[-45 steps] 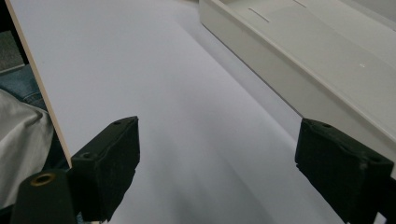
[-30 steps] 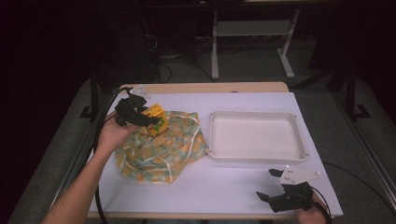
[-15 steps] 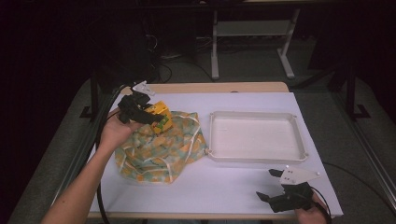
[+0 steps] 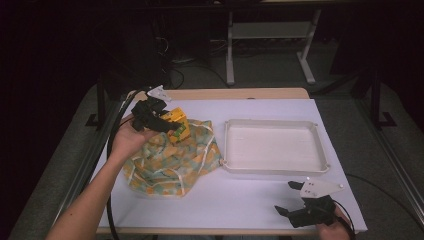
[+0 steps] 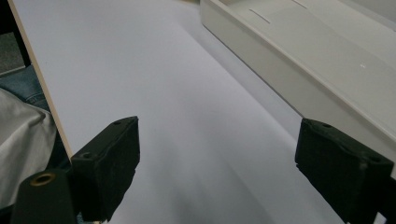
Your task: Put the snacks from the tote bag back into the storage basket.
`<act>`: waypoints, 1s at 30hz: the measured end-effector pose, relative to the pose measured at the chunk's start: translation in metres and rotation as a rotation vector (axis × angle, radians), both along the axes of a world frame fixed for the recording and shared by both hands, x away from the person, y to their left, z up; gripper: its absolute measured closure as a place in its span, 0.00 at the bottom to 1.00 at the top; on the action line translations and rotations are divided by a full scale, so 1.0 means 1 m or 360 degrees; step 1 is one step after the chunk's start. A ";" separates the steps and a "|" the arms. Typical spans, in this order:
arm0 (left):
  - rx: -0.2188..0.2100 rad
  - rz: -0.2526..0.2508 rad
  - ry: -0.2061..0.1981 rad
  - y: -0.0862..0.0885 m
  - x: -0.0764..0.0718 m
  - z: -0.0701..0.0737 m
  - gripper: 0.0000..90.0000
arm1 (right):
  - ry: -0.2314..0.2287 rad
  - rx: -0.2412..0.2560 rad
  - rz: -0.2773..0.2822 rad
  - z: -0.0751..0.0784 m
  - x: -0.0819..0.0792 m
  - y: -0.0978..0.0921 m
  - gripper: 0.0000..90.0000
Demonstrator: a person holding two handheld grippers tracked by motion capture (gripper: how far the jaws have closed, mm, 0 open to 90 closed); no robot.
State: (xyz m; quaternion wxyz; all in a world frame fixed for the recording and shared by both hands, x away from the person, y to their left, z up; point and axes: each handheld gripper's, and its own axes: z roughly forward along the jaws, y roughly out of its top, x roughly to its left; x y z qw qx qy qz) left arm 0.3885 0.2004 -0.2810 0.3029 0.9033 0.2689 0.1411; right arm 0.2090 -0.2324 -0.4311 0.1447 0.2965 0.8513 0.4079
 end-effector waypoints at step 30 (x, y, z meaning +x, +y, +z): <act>-0.0007 -0.0143 -0.0014 -0.034 -0.002 0.005 0.56 | -0.0016 0.0005 -0.0002 0.002 -0.003 -0.002 0.15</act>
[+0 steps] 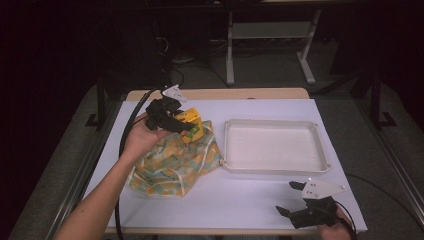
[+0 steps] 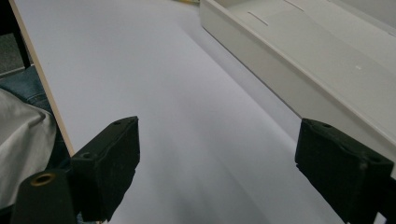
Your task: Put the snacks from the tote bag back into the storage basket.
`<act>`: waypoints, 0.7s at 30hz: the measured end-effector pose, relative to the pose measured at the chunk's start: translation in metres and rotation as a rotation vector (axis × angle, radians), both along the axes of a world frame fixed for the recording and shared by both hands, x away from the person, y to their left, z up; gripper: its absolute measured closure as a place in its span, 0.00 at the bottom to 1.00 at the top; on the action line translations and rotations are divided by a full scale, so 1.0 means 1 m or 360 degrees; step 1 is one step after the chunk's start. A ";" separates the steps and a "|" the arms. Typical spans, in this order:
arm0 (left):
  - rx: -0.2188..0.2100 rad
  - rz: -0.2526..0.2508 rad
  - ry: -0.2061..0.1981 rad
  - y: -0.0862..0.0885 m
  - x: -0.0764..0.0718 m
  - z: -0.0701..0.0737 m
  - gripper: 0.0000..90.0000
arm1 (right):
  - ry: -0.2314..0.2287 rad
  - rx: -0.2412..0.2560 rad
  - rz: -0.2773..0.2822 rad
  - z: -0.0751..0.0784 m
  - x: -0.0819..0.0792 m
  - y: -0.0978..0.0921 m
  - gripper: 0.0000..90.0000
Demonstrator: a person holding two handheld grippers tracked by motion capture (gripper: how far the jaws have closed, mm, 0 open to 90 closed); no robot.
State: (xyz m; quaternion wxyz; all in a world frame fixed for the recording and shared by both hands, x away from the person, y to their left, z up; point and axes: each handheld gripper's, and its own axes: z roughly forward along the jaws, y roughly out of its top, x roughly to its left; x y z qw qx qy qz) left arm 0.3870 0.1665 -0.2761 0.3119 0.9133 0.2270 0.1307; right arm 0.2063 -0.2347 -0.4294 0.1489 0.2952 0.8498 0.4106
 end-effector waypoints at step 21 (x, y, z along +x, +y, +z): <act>-0.0028 -0.0056 0.0019 -0.020 -0.001 0.000 0.56 | 0.0000 0.0001 0.0007 0.000 -0.001 0.000 0.15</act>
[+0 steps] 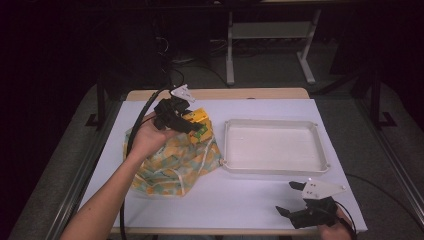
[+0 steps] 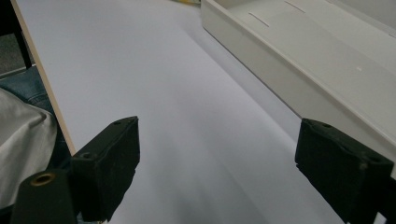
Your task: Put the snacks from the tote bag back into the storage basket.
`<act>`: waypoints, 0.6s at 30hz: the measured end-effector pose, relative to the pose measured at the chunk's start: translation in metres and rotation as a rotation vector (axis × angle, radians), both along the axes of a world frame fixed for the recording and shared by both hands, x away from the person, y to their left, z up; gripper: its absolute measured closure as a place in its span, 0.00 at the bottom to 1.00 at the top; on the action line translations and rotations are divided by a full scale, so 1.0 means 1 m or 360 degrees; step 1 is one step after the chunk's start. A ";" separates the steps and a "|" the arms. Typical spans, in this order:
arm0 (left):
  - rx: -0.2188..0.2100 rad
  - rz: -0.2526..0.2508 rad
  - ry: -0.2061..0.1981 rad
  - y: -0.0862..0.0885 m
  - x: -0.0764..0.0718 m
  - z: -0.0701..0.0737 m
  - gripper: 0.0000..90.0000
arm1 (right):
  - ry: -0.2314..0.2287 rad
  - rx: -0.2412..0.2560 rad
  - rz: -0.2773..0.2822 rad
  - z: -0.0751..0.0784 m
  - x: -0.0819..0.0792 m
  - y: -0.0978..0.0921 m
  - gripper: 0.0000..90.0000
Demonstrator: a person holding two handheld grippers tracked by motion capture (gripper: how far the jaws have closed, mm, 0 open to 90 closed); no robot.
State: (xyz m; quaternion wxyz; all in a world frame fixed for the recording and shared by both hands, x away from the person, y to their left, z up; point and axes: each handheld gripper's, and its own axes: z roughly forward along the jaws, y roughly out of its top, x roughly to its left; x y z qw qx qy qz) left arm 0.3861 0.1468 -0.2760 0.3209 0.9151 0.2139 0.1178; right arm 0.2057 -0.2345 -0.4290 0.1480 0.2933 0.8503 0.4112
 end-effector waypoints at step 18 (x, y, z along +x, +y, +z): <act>0.0005 -0.0054 -0.0001 -0.017 0.001 -0.002 0.56 | -0.0006 0.0008 0.0005 0.001 -0.001 -0.001 0.15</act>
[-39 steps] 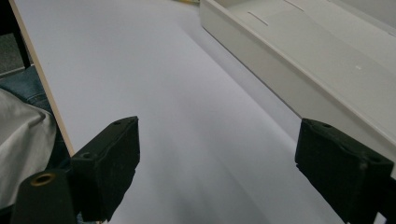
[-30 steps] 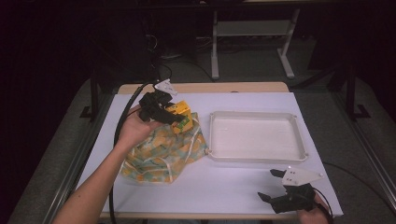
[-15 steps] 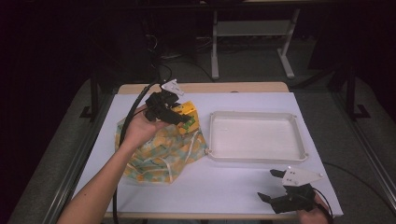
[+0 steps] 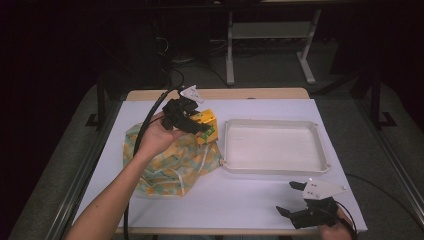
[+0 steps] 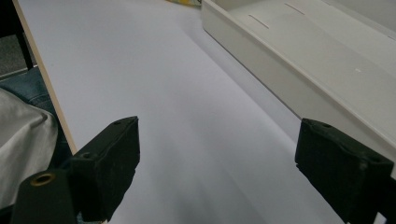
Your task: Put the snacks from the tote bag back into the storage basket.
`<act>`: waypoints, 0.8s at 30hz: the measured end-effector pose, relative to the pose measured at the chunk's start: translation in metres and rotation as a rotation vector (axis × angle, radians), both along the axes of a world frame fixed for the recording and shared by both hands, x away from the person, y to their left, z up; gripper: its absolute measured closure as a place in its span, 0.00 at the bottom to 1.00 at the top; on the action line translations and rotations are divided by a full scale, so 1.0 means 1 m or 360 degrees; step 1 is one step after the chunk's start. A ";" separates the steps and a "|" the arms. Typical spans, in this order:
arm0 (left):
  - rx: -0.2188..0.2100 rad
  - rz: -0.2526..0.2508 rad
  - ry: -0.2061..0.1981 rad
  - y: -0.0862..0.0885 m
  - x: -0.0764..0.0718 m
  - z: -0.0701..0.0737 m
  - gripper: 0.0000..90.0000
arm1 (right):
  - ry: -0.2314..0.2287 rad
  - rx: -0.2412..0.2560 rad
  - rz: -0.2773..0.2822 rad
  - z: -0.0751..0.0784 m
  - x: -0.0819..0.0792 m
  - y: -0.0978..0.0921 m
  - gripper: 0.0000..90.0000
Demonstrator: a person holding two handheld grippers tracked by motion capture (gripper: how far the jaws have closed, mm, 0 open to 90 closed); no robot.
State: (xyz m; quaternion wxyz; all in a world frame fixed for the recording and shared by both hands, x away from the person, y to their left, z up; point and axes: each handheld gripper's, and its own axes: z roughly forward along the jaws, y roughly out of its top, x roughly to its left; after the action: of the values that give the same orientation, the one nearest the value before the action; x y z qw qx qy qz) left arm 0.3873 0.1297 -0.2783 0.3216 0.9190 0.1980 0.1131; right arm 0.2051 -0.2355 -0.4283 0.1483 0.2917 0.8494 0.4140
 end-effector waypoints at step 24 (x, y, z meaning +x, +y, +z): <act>-0.0005 -0.0178 -0.0013 -0.035 -0.007 -0.001 0.56 | -0.0007 0.0008 0.0012 0.000 0.002 0.001 0.15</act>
State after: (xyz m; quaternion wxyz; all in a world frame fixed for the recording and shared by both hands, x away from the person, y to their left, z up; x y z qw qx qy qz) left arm 0.3808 0.0946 -0.2798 0.3297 0.9277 0.1452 0.0984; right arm 0.2075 -0.2344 -0.4284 0.1480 0.2879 0.8492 0.4173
